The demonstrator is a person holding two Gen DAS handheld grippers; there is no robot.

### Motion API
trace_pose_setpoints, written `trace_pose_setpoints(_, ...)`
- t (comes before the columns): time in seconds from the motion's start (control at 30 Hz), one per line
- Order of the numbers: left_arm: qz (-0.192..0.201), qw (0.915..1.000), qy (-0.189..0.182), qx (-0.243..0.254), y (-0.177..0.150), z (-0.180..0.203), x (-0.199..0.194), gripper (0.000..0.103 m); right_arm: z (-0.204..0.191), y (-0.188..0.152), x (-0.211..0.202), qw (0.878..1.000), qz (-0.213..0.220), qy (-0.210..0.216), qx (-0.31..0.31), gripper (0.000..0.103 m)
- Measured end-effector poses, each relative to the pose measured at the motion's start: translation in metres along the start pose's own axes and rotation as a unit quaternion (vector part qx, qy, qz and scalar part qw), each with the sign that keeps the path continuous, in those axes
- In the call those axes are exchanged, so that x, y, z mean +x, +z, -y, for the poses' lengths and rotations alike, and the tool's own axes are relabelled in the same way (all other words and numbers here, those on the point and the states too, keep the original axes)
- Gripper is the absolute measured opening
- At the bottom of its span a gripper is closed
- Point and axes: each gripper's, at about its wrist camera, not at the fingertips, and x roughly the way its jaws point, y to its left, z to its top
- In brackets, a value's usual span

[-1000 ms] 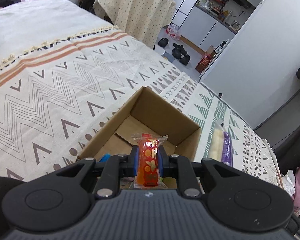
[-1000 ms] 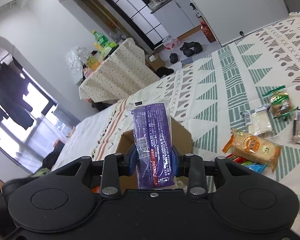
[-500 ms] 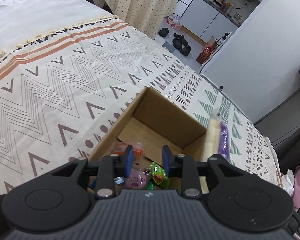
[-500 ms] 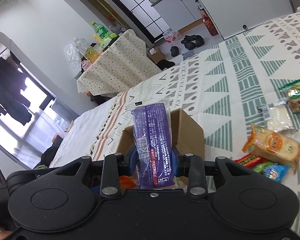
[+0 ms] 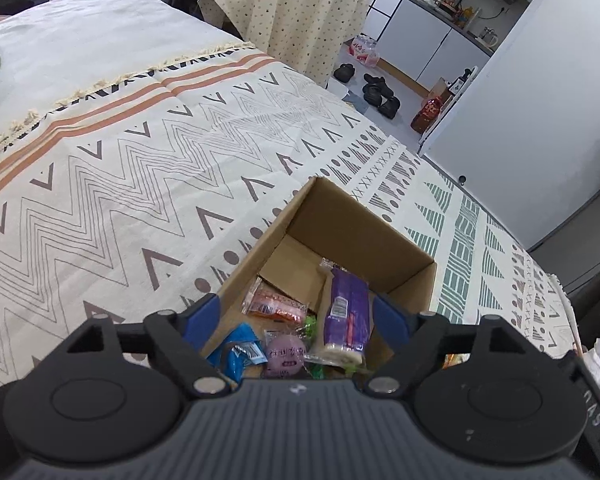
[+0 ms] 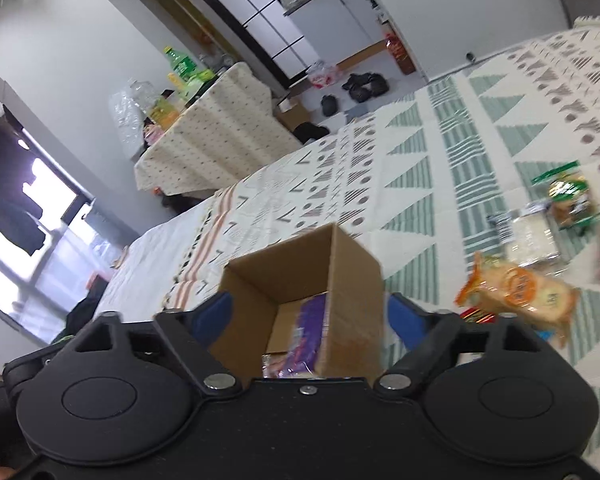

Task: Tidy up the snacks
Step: 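Carry both snacks over the box and open both tools to drop them, then move both tools back toward the remaining snacks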

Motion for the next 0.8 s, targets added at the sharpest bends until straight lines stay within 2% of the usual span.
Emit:
trace_pose_setpoints(0.17, 0.010, 0.9996, 0.022, 0.015, -0.009, 0.011, -0.007, 0.084, 0.002, 0.004, -0.011, 1.000, 0.007, -0.014, -0.003, 0.097)
trace_pose_setpoints(0.23, 0.026, 0.9993, 0.019, 0.020, -0.013, 0.018, -0.014, 0.088, 0.003, 0.005, -0.017, 1.000, 0.011, -0.020, -0.002, 0.103)
trace_pose_setpoints(0.37, 0.048, 0.9984, 0.008, 0.028, -0.022, 0.031, -0.025, 0.094, 0.006, 0.008, -0.032, 1.000, 0.017, -0.023, -0.013, 0.103)
trace_pose_setpoints(0.47, 0.042, 0.9987, -0.007, 0.026, -0.029, 0.038, -0.029, 0.094, 0.010, 0.010, -0.042, 0.999, 0.023, -0.026, -0.013, 0.103)
trace_pose_setpoints(0.73, 0.029, 0.9986, -0.010, 0.043, -0.044, 0.064, -0.037, 0.094, 0.026, 0.017, -0.067, 0.999, 0.030, -0.021, -0.001, 0.103)
trace_pose_setpoints(0.8, 0.030, 0.9983, -0.013, 0.048, -0.048, 0.071, -0.040, 0.097, 0.031, 0.018, -0.073, 0.999, 0.032, -0.020, 0.001, 0.103)
